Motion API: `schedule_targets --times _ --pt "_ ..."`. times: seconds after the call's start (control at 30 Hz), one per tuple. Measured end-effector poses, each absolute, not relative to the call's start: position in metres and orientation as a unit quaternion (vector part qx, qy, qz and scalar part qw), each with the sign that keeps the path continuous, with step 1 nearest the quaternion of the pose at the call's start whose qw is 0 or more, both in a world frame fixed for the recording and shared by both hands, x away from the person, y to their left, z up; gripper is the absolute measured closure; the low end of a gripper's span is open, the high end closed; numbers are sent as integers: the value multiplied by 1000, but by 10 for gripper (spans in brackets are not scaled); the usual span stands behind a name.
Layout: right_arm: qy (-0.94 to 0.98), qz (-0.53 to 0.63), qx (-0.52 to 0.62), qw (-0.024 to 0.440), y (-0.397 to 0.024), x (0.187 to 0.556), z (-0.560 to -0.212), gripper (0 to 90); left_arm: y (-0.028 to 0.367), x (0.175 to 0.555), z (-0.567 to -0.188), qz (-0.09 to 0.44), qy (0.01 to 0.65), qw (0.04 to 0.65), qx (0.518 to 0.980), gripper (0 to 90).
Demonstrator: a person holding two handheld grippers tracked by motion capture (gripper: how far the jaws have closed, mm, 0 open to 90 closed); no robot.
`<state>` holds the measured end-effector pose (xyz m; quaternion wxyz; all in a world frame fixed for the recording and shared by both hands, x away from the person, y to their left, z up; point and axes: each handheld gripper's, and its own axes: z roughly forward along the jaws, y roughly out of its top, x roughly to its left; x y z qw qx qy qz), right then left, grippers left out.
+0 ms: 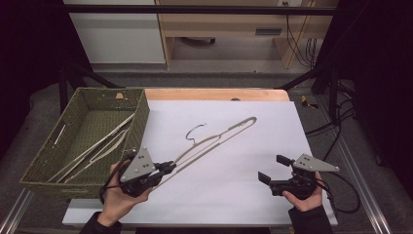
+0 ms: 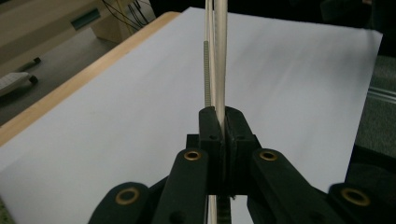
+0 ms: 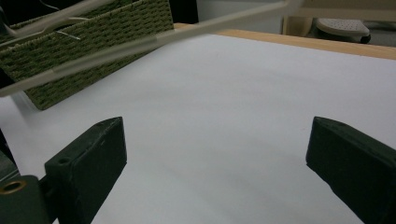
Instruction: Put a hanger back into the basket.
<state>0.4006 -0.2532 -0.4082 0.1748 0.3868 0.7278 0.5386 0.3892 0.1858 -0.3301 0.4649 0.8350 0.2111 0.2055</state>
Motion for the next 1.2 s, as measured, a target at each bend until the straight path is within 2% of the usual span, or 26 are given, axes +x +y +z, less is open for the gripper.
schedule_targets --times 0.3,0.6,0.83,1.2 --pt "725 540 391 175 -256 400 -408 54 225 400 -272 229 221 477 819 871" --pt "723 539 393 180 -259 401 -408 53 281 423 -233 243 238 471 814 871" --pt "722 538 394 185 -259 401 -408 49 324 440 -229 271 271 443 811 871" --pt "725 535 393 185 -257 402 -409 51 383 463 -250 290 316 396 812 871"
